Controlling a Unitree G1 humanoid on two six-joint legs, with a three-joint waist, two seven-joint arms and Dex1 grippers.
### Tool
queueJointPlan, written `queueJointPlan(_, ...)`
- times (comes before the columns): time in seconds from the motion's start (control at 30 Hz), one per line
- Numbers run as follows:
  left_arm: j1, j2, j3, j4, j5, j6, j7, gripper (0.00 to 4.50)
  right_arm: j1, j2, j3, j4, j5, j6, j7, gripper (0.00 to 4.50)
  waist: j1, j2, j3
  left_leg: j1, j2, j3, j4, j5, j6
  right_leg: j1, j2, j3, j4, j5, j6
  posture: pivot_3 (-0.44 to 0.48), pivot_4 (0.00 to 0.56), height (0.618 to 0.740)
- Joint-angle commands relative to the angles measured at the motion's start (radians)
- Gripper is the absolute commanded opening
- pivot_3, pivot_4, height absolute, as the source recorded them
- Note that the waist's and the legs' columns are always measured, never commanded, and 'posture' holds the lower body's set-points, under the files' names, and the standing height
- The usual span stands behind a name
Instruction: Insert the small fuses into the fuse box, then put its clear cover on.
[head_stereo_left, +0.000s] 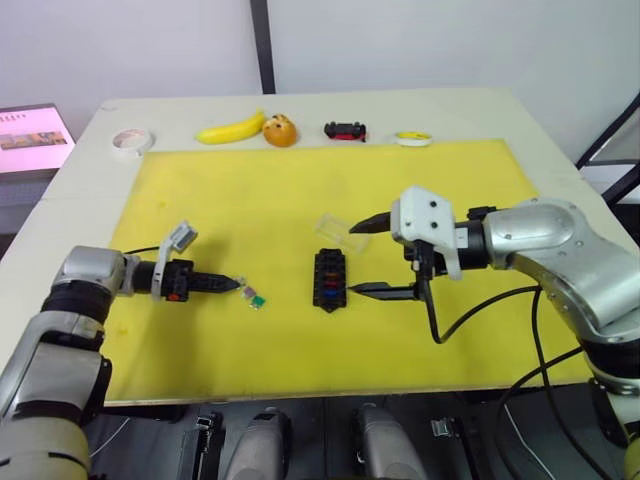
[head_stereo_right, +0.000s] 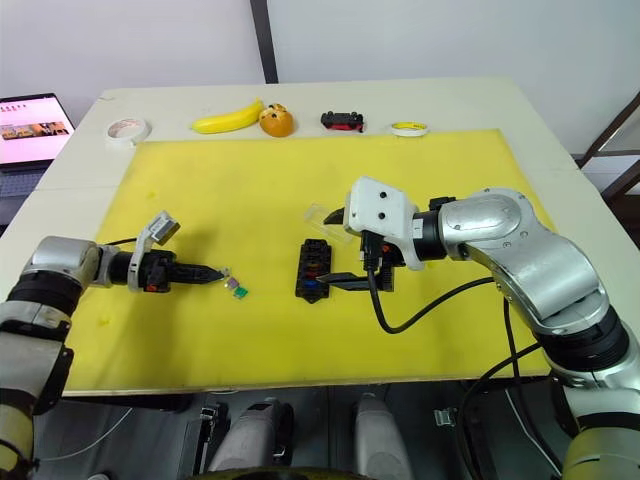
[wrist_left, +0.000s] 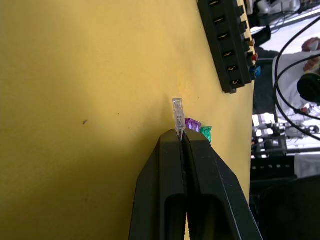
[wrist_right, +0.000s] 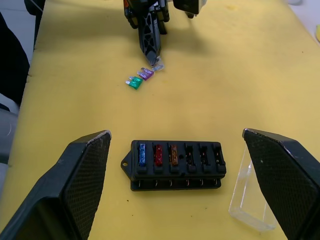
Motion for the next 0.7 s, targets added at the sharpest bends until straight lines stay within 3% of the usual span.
queueJointPlan(0.03, 0.021, 0.029, 0.031, -0.017, 0.022, -0.001, 0.003, 0.0, -0.023, 0.007, -0.006, -0.017, 0.0, -0.007, 0.001, 4.5, 0.0, 0.0, 0.0, 0.0, 0.0, 0.0, 0.0, 0.0, 0.0, 0.0, 0.0, 0.0, 0.0, 0.0, 0.0, 0.0, 0.15, 0.74)
queueJointPlan(0.3, 0.015, 0.138, 0.125, -0.363, -0.111, 0.008, -0.003, 0.0, -0.033, 0.069, -0.06, -0.027, 0.122, 0.132, -0.044, 4.5, 0.006, 0.0, 0.0, 0.0, 0.002, 0.0, 0.0, 0.0, 0.0, 0.0, -0.002, 0.0, 0.0, 0.0, 0.0, 0.0, 0.15, 0.74)
queueJointPlan(0.43, 0.025, 0.19, 0.108, -0.604, -0.184, -0.039, -0.003, 0.0, -0.102, 0.187, -0.12, 0.019, 0.264, 0.324, -0.138, 4.5, 0.009, 0.0, 0.0, -0.001, 0.001, 0.0, 0.0, 0.0, -0.001, 0.0, -0.003, 0.0, 0.0, 0.0, 0.0, 0.0, 0.15, 0.74)
queueJointPlan(0.7, -0.028, 0.15, 0.087, -0.76, -0.216, -0.1, -0.003, 0.0, -0.17, 0.344, -0.192, 0.055, 0.414, 0.553, -0.316, 4.5, 0.009, 0.0, 0.0, -0.001, 0.001, 0.0, 0.0, 0.001, -0.001, 0.0, -0.002, 0.0, 0.0, 0.0, 0.0, 0.0, 0.15, 0.74)
